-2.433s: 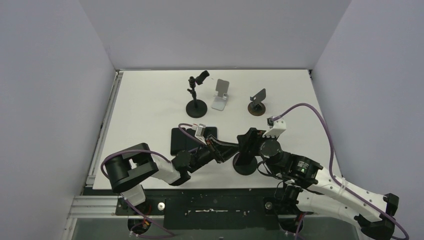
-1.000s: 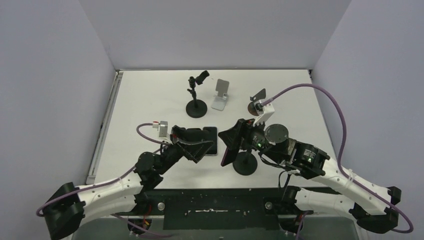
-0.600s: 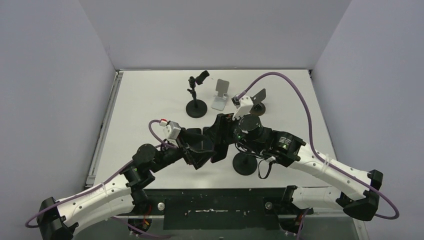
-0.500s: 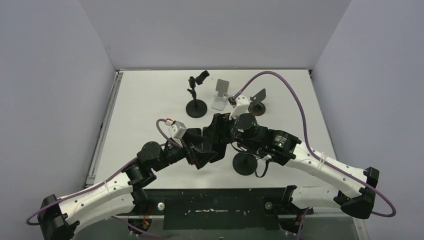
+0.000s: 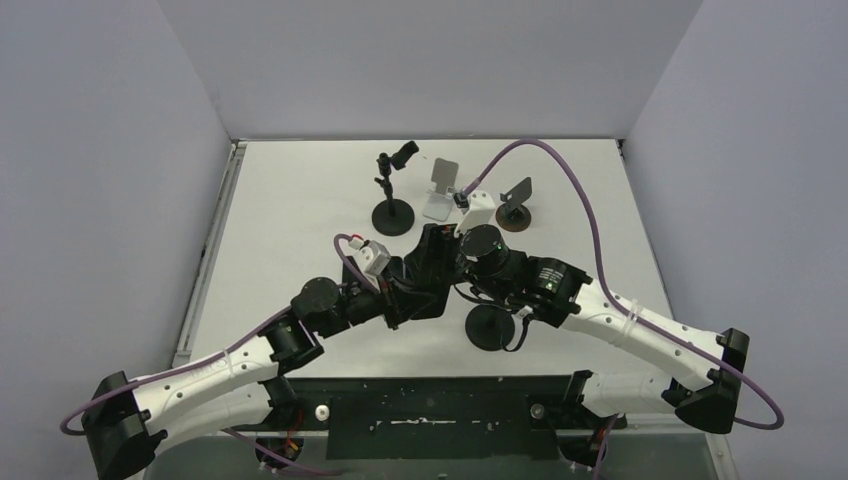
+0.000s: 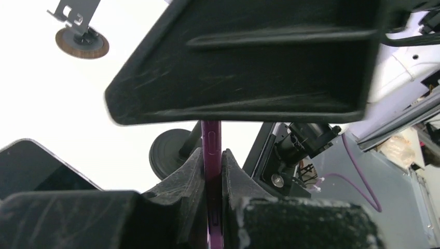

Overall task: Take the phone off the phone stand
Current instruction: Place the phone at the center of the board.

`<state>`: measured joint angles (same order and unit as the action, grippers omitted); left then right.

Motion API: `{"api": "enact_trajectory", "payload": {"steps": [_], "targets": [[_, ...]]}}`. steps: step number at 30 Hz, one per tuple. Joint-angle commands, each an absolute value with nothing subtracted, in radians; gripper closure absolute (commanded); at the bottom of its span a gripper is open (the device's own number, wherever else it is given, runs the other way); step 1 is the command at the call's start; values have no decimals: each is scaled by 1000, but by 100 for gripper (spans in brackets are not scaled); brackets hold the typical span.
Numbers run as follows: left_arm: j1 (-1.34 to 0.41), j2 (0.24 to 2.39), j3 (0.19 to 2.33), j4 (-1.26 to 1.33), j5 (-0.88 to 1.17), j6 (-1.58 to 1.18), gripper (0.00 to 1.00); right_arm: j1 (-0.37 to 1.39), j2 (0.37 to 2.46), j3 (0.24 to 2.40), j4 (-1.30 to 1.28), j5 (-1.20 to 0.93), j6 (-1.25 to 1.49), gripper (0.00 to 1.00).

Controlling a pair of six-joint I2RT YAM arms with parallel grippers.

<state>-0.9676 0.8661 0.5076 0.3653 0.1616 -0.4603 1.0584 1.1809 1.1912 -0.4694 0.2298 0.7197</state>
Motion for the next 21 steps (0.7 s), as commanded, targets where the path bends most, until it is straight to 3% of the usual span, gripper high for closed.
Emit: {"api": "enact_trajectory", "payload": {"steps": [1,3,9,21], "targets": [[-950,854,465,426,81,-569,100,1068,1143,1224,-468,269,744,15],[-950,855,440,441,50,-601,100,1067,1124,1237,-520,323,743,8],[-950,978,433,405,-52,-712,100,1066,998,1220,-613,472,715,6],[-953,1485,757,387,-45,-774,100,1068,853,1119,-624,506,743,7]]}}
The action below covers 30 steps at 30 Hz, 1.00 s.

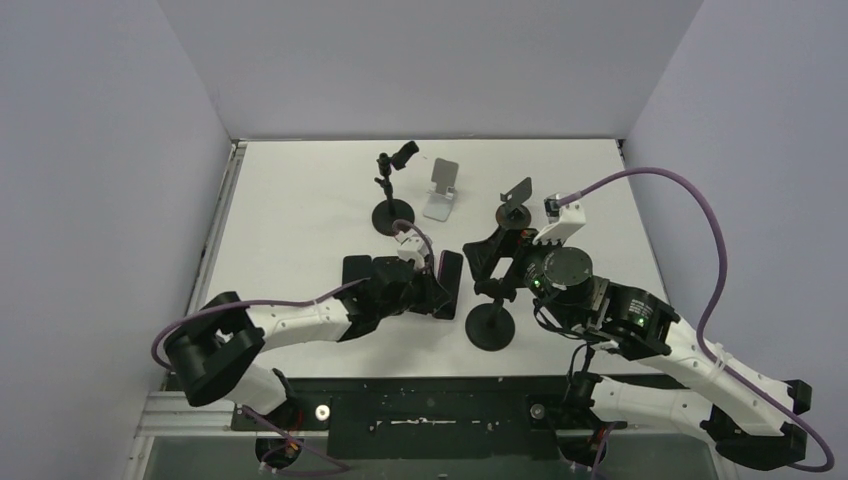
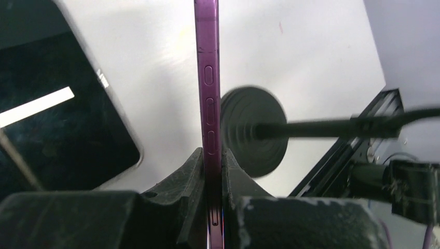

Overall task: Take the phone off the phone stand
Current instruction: Place the phone at the center of the board.

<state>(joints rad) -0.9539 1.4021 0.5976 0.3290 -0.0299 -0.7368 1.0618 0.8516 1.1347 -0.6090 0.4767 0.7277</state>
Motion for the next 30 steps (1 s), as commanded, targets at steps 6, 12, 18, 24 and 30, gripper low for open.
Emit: {"api": "enact_trajectory", "payload": {"steps": [6,12,18,24,30], "targets": [[-950,1655,876,315,-68,-837,100,1071,830,1116,-629,504,764,7],[-949,1761,966,258,-73,-867,100,1072,830,1131,-635,490,762,7],[-937,1819,1002,243,-39,-902,86,1074,811,1131,-637,492,769,7],[-921,1853,990,251,-3,-932,70,1074,781,1115,-636,494,783,7],[-912,1821,953,234,-22,-930,57,1074,786,1113,-640,494,788,7]]}}
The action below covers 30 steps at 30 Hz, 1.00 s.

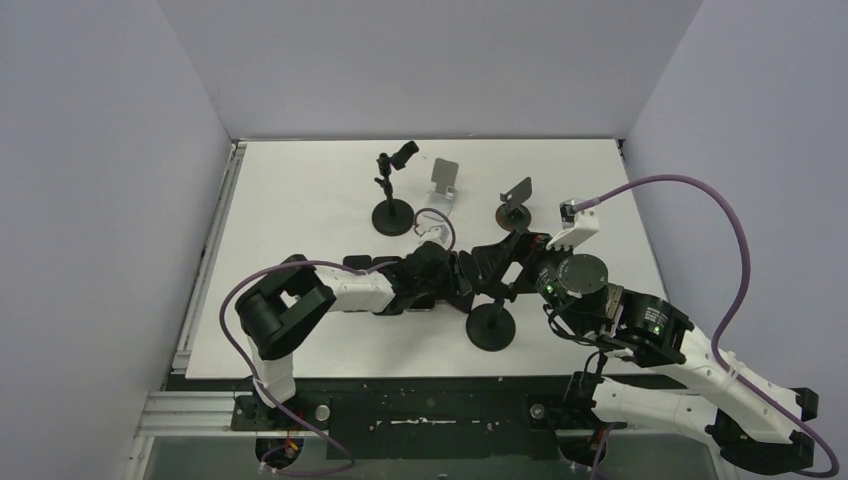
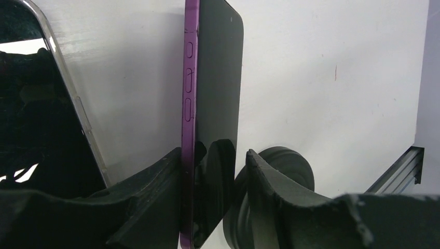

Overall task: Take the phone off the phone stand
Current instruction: Place the phone at the center of the board, then reset both arms

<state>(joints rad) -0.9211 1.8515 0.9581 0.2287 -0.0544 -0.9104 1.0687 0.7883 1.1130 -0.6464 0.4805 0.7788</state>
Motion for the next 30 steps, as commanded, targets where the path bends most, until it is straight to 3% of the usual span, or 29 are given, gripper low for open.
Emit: {"api": "enact_trajectory", "payload": {"steps": [1,8,15,20,25,30], "targets": [[-909,1810,944,229,-26,-927,56,1074,787,1113,-640,494,788,7],[-899,1679,886,177,-51,-893,43,1074,791,1113,-641,497,787,7],[-900,1545,869,87,-81,-851,40,1075,793,1112,-644,501,785,7],[-902,1379,858,-83,-228,-822,37,1075,800,1112,-639,513,779,6],[-923,1153,796,-204,-486,-849,26,1075,808,1112,-624,557,788,4],[-923,973,760,-288,-631,-866,26,1075,814,1103,-584,583,773,4]]}}
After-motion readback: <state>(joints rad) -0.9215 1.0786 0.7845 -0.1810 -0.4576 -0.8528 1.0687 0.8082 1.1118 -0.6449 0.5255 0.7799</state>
